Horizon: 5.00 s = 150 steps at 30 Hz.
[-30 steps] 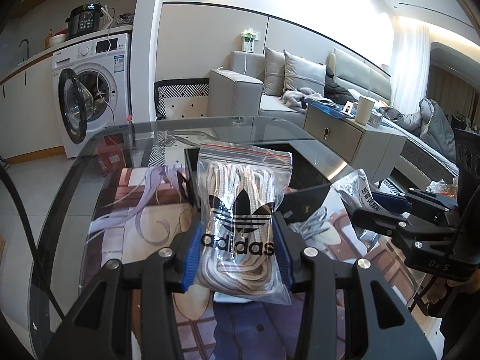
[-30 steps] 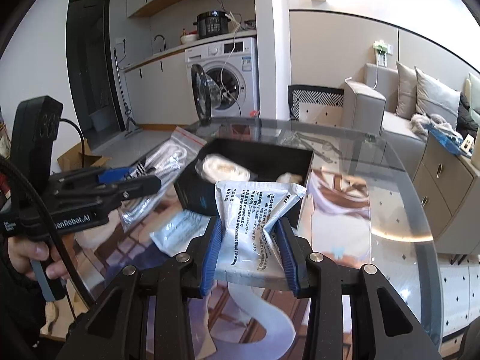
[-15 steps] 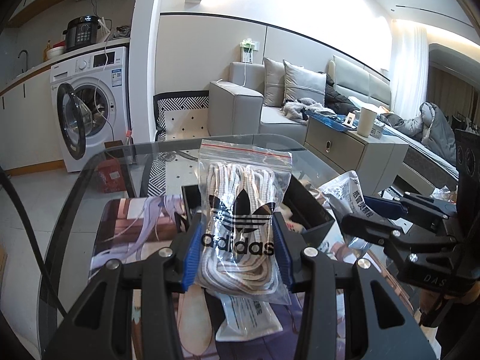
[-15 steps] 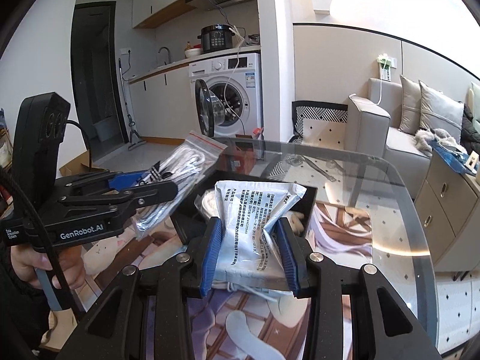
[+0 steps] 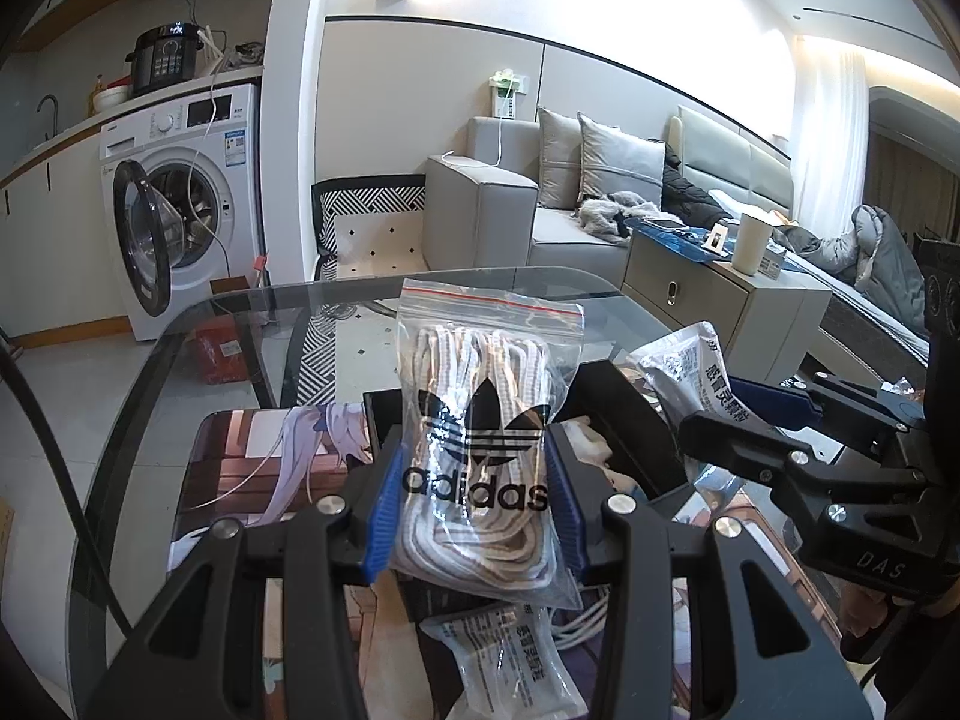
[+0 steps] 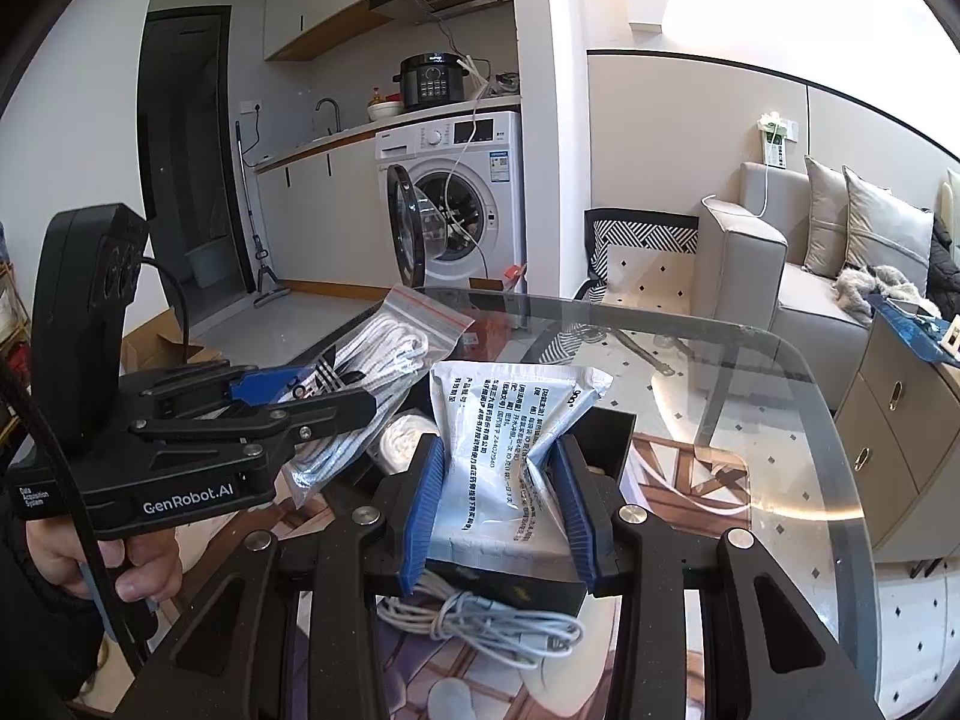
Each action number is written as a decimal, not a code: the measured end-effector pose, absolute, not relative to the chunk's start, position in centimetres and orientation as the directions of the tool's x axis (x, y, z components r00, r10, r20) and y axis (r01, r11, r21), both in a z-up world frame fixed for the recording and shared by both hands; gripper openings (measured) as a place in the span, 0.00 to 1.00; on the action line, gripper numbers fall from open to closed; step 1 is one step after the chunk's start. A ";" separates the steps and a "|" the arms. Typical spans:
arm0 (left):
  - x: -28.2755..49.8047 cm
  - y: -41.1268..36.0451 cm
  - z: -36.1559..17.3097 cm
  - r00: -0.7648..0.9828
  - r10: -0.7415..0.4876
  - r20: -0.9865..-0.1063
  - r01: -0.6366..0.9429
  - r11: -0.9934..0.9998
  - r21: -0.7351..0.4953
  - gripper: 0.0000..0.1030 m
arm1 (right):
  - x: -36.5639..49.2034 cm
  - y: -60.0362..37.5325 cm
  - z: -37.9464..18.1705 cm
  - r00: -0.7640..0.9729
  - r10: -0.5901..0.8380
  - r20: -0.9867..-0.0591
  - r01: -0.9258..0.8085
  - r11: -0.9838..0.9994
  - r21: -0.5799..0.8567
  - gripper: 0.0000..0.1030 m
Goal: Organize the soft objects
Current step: 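Lift and carry the adidas bag and white packet over the black box with both grippers, then open both grippers to drop the adidas bag and packet into the box, then move the left gripper to the white printed packet while the right gripper approaches the grey cable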
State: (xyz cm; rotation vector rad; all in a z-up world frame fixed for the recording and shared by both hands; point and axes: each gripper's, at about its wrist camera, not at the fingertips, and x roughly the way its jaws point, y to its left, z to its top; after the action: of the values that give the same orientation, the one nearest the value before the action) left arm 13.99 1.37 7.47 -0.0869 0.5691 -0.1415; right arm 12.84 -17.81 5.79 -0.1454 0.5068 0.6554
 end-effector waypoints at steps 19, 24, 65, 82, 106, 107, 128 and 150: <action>17.7 0.1 5.4 0.809 -0.154 -0.567 0.116 0.988 -0.103 0.41 | 16.6 -16.9 3.5 0.662 0.531 -0.528 -0.601 0.798 0.050 0.37; 18.0 -0.1 5.2 0.811 -0.159 -0.563 0.122 0.987 -0.104 0.41 | 17.6 -16.5 3.1 0.662 0.522 -0.538 -0.599 0.800 0.039 0.37; 14.7 0.5 5.1 0.803 -0.160 -0.575 0.132 0.987 -0.090 1.00 | 15.8 -19.5 2.9 0.654 0.506 -0.562 -0.588 0.807 0.041 0.99; 11.1 2.4 4.0 0.789 -0.108 -0.605 0.067 0.994 -0.089 1.00 | 13.5 -20.9 0.2 0.602 0.478 -0.639 -0.536 0.836 0.120 0.99; 10.4 0.8 0.7 0.700 -0.148 -0.699 0.093 0.989 -0.117 1.00 | 15.1 -18.5 -3.7 0.509 0.443 -0.739 -0.514 0.844 0.152 1.00; 10.5 0.8 0.7 0.696 -0.152 -0.702 0.097 0.988 -0.118 1.00 | 15.2 -18.3 -3.9 0.507 0.440 -0.741 -0.513 0.845 0.151 1.00; 10.7 -0.1 -0.6 0.639 -0.173 -0.750 0.134 0.985 -0.113 1.00 | 16.1 -20.7 -4.7 0.516 0.383 -0.766 -0.465 0.876 0.125 0.99; 11.3 -0.7 -1.4 0.595 -0.176 -0.784 0.143 0.983 -0.112 1.00 | 15.0 -20.5 -3.8 0.505 0.453 -0.735 -0.500 0.847 0.179 0.72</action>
State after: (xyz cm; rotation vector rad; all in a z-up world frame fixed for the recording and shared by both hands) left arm 11.32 -0.66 -1.37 -0.0384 0.9154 -0.1857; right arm 14.99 -20.49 -3.84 -0.0593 0.8684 0.5756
